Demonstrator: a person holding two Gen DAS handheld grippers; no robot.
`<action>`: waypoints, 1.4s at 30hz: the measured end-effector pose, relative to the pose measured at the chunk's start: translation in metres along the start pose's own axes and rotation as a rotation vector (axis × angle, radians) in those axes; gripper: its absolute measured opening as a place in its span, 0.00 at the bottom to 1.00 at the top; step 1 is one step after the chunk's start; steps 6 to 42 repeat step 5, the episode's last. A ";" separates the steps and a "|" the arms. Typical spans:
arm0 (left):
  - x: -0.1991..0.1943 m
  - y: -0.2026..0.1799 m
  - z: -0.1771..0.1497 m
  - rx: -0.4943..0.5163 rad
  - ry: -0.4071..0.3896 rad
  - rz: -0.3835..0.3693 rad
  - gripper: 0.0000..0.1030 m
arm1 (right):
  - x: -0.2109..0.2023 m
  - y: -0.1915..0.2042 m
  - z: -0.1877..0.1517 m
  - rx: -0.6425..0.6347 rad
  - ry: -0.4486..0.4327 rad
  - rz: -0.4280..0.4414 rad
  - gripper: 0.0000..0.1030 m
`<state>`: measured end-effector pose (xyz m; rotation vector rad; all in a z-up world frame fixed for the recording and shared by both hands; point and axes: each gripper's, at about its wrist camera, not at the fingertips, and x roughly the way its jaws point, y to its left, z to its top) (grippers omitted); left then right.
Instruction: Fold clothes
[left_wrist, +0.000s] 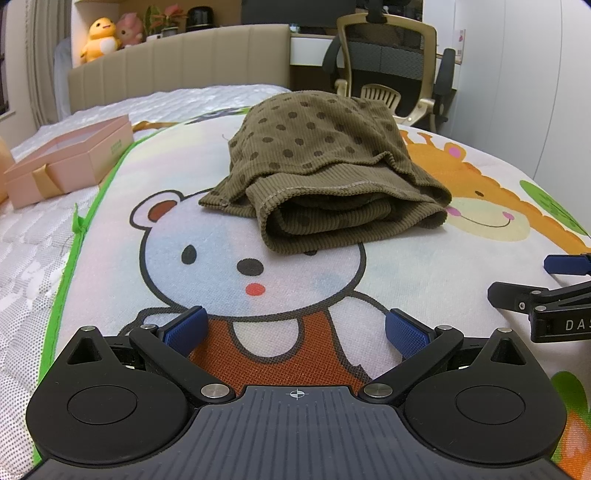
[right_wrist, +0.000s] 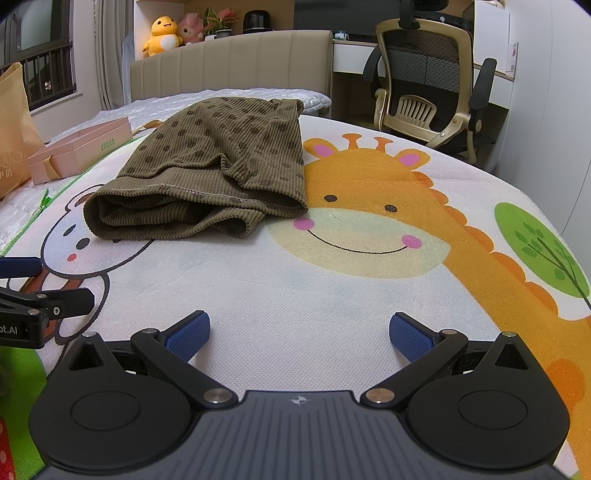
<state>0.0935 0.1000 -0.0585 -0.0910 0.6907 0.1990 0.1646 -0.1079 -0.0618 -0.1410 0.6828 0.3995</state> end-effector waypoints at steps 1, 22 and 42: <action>0.000 0.000 0.000 -0.001 -0.002 0.000 1.00 | 0.000 0.000 0.000 0.000 0.000 0.000 1.00; -0.003 0.004 0.000 -0.022 -0.014 -0.009 1.00 | 0.000 0.002 0.000 -0.015 -0.004 0.016 1.00; -0.003 0.004 0.000 -0.022 -0.014 -0.009 1.00 | 0.000 0.002 0.000 -0.015 -0.004 0.016 1.00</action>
